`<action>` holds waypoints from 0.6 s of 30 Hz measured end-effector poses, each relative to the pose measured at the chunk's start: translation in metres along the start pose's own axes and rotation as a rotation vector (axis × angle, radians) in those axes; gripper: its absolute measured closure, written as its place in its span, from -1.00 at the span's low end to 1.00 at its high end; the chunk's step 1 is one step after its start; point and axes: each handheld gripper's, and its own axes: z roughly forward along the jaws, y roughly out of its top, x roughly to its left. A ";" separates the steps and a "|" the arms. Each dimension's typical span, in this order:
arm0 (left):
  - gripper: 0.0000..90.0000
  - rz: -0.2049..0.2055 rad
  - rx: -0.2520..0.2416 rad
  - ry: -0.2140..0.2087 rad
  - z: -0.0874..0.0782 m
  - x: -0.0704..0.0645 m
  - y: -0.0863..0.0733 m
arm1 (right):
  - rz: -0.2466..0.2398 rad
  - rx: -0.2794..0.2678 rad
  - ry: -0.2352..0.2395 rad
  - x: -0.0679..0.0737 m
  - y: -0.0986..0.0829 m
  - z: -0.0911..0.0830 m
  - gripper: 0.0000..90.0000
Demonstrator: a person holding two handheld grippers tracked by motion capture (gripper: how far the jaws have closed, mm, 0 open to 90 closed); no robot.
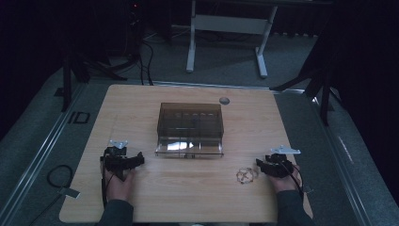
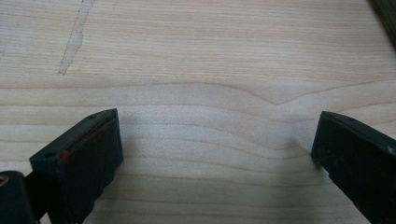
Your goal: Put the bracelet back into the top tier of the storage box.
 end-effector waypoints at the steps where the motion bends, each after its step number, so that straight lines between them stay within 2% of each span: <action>1: -0.96 0.000 0.000 0.000 0.000 0.000 0.000 | -0.004 0.010 -0.002 0.000 0.000 -0.001 0.17; 4: -0.96 0.000 -0.001 0.000 0.000 0.000 0.000 | -0.040 0.043 -0.005 0.000 0.005 -0.007 0.21; 14: -0.96 -0.002 -0.001 0.000 0.000 0.000 0.000 | -0.099 0.091 0.017 0.003 0.021 -0.017 0.28; 18: -0.96 -0.002 0.000 0.000 0.000 0.000 0.000 | -0.146 0.142 0.033 0.005 0.027 -0.018 0.31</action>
